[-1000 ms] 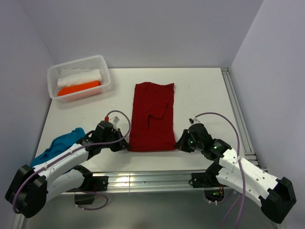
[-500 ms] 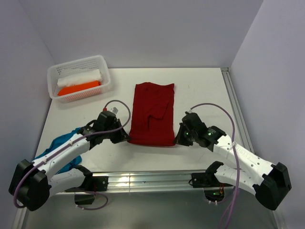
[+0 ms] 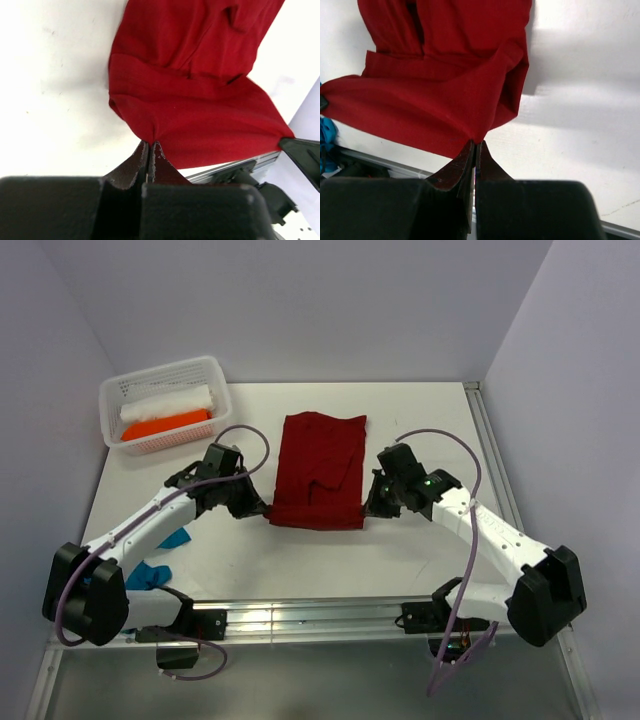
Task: Roll the t-shirts
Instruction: Roll the tshirt
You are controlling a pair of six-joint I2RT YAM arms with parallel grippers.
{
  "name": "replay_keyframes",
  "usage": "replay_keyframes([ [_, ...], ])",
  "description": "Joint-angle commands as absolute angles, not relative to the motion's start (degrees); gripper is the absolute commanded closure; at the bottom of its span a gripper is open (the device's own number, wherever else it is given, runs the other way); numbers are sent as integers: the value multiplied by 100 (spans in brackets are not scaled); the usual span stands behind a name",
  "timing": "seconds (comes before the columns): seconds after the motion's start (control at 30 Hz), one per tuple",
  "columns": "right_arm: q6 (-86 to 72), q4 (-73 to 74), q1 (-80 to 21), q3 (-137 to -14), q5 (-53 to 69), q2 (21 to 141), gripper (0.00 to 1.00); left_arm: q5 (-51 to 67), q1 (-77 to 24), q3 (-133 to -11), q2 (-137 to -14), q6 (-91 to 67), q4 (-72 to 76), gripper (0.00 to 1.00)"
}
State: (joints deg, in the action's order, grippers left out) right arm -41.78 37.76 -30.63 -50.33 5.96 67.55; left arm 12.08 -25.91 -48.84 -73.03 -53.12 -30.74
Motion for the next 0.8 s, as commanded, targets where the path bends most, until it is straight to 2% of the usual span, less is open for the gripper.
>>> replay_keyframes([
  [0.0, -3824, 3903, -2760, -5431, 562, 7022, 100, 1257, -2365, -5360, -7497, -5063, -3322, 100],
  [0.77, -3481, 3516, -1960, -6213, 712, 8428, 100, 1723, -1934, -6724, -9254, -4518, -3296, 100],
])
